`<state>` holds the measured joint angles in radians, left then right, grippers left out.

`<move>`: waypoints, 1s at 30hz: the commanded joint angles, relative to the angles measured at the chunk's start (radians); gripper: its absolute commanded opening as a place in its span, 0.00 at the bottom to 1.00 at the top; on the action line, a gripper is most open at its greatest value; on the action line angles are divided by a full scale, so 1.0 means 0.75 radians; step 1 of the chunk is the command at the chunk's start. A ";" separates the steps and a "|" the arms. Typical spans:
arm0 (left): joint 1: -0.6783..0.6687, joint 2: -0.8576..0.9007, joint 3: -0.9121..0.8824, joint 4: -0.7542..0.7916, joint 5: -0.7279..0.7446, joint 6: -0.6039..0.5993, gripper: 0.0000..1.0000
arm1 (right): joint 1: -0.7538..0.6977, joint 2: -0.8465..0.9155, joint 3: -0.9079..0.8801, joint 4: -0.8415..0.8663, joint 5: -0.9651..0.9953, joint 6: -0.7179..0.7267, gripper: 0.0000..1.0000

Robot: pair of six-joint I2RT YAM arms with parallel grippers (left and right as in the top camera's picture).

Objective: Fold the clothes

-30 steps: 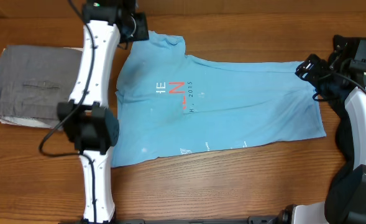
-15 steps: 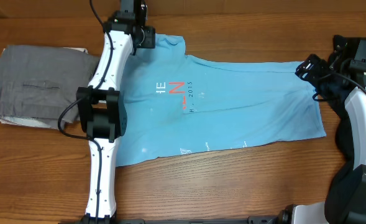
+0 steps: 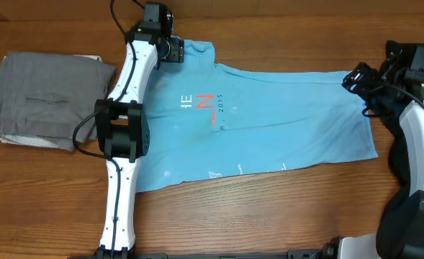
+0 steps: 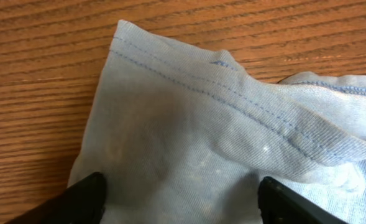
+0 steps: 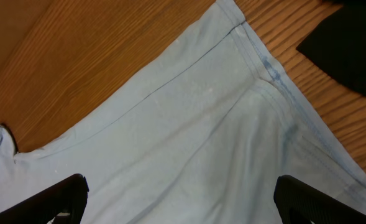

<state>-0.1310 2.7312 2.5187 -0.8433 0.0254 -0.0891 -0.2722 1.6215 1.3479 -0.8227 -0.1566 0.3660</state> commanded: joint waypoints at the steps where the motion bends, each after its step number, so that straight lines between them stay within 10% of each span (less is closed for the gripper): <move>1: 0.022 0.065 0.056 -0.017 -0.009 0.016 0.83 | 0.002 -0.002 0.001 0.007 -0.002 0.002 1.00; 30: 0.021 0.012 0.225 -0.302 0.008 0.011 0.99 | 0.002 -0.002 0.001 0.007 -0.002 0.002 1.00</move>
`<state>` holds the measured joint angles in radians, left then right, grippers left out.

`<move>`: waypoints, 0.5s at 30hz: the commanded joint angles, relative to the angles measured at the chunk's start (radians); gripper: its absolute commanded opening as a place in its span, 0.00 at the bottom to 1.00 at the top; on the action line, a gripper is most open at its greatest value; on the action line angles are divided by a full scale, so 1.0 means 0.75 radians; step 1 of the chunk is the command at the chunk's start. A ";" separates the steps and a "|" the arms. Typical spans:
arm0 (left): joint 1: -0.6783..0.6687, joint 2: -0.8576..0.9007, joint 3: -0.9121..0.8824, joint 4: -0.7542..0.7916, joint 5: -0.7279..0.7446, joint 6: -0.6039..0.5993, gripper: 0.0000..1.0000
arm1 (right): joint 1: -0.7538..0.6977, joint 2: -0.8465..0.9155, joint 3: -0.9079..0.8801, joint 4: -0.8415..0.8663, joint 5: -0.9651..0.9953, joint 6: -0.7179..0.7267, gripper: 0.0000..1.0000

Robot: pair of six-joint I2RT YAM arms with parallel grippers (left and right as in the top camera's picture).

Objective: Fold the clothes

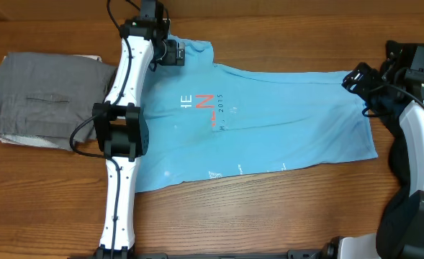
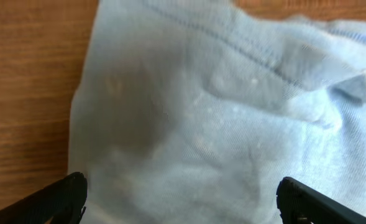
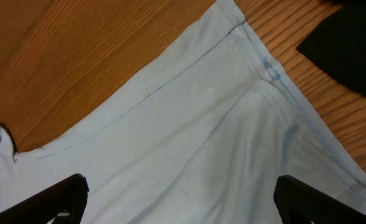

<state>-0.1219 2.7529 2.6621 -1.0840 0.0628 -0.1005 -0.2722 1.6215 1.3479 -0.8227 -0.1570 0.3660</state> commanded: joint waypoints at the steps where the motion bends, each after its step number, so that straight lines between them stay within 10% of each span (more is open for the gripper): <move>1: 0.011 -0.017 0.035 0.038 -0.060 0.032 0.97 | 0.002 -0.002 0.001 0.007 -0.002 0.002 1.00; 6: 0.013 -0.015 0.033 0.120 -0.045 0.067 0.72 | 0.002 -0.002 0.001 0.007 -0.002 0.002 1.00; 15: 0.015 -0.012 0.015 0.258 -0.081 0.140 0.86 | 0.002 -0.002 0.001 0.007 -0.002 0.002 1.00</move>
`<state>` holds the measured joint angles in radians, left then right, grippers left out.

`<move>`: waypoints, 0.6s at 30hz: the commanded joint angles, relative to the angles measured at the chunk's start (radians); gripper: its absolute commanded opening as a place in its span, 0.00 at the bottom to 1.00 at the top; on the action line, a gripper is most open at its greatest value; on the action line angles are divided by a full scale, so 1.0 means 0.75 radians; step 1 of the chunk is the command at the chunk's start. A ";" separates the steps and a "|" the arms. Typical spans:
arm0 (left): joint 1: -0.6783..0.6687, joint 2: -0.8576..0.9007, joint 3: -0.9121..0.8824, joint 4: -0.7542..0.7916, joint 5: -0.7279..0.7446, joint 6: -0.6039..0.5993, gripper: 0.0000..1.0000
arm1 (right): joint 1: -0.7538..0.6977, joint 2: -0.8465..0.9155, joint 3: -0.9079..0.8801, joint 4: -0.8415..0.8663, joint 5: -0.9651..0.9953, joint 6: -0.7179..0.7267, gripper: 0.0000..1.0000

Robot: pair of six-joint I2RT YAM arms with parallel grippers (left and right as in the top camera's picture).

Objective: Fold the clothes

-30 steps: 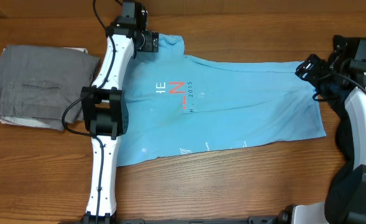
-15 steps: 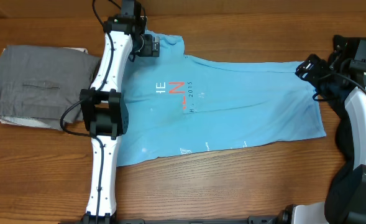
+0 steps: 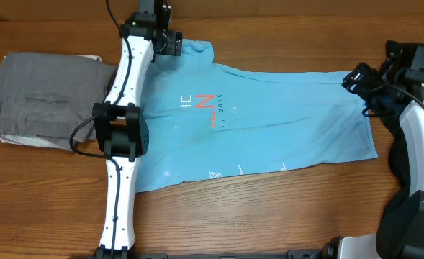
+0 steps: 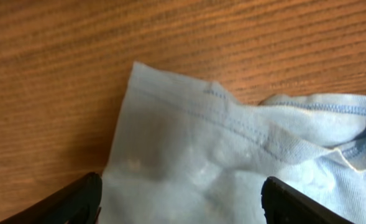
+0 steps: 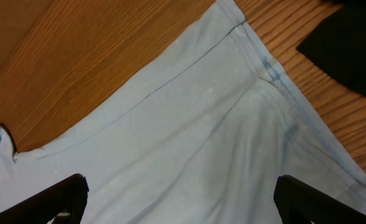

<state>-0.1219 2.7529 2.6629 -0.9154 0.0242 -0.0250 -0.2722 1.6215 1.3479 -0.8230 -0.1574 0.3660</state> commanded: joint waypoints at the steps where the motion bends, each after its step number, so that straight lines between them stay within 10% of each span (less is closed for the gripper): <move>1: 0.015 -0.012 0.004 0.048 -0.035 0.039 0.86 | 0.002 -0.002 0.001 0.007 -0.001 0.002 1.00; 18: 0.015 -0.012 -0.308 0.285 -0.032 0.039 0.84 | 0.002 -0.002 0.001 0.007 -0.001 0.002 1.00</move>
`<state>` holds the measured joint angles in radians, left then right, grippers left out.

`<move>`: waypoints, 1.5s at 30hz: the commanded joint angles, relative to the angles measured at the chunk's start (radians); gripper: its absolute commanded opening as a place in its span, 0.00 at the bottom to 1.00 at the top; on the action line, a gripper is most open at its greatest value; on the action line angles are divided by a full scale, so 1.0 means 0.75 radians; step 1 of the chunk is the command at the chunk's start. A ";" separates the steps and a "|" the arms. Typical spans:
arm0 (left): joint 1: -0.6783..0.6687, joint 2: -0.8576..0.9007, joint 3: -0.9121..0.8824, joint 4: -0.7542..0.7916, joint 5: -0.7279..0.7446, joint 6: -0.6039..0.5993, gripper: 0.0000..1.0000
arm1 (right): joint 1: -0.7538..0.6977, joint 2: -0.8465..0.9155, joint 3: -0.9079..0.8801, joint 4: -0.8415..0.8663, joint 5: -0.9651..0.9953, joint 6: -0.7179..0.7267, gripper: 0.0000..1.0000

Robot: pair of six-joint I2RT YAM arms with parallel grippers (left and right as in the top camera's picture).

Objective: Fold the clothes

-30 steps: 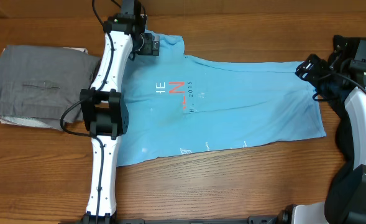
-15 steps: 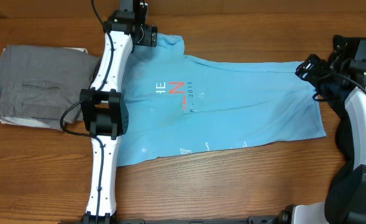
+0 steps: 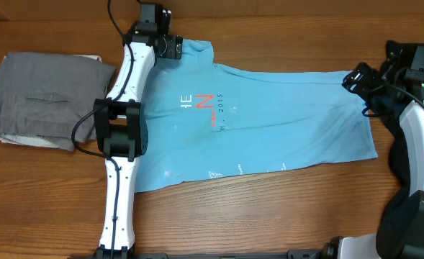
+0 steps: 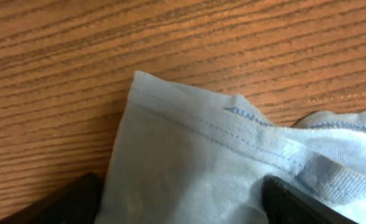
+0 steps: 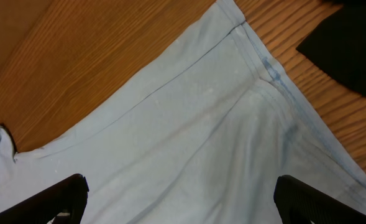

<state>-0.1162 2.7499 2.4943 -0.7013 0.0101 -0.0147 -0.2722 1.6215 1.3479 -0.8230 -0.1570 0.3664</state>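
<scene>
A light blue T-shirt (image 3: 269,122) with red and white print lies spread flat on the wooden table. My left gripper (image 3: 170,47) is at the shirt's far left corner. In the left wrist view it (image 4: 179,208) stands open, with the stitched sleeve corner (image 4: 183,143) lying between its fingers. My right gripper (image 3: 357,78) hovers over the shirt's far right corner. In the right wrist view it (image 5: 179,199) is open above flat cloth near the hem (image 5: 263,62). Nothing is gripped.
A folded grey garment (image 3: 42,101) lies on a white one at the table's left side. Bare wood (image 3: 283,208) runs along the front. A black part (image 5: 350,50) shows past the hem in the right wrist view.
My left gripper has shifted slightly at the sleeve corner, and the corner now looks a little closer between its open fingers. The right gripper and the shirt have not moved.
My left gripper stood open over the sleeve corner. Then it was further in over the cloth, then back with the corner's edge and bare wood in view, and now close on that corner again. The right gripper stayed open over the hem corner throughout.
</scene>
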 commanded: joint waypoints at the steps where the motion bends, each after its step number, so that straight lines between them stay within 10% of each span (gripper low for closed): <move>1: 0.007 -0.008 -0.100 -0.002 -0.013 0.025 0.81 | 0.002 -0.002 0.001 0.007 -0.002 0.002 1.00; 6: 0.006 -0.009 -0.115 -0.045 -0.012 0.025 0.36 | 0.002 -0.002 0.001 0.010 -0.003 -0.001 1.00; 9: 0.006 -0.010 -0.114 -0.070 -0.013 0.025 0.27 | 0.003 -0.002 0.001 0.137 -0.003 -0.003 1.00; 20: 0.007 -0.010 -0.114 -0.096 -0.013 0.025 0.29 | 0.002 -0.005 0.003 0.270 -0.053 -0.080 1.00; 31: 0.008 -0.010 -0.114 -0.097 -0.015 0.025 0.34 | -0.079 0.167 0.005 0.345 -0.079 -0.133 0.50; 45: 0.008 -0.010 -0.114 -0.101 -0.019 0.025 0.44 | -0.154 0.531 0.173 0.623 -0.153 -0.135 0.56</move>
<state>-0.1150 2.7155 2.4477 -0.7410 0.0116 -0.0151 -0.3866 1.9923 1.4410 -0.3901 -0.2531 0.2695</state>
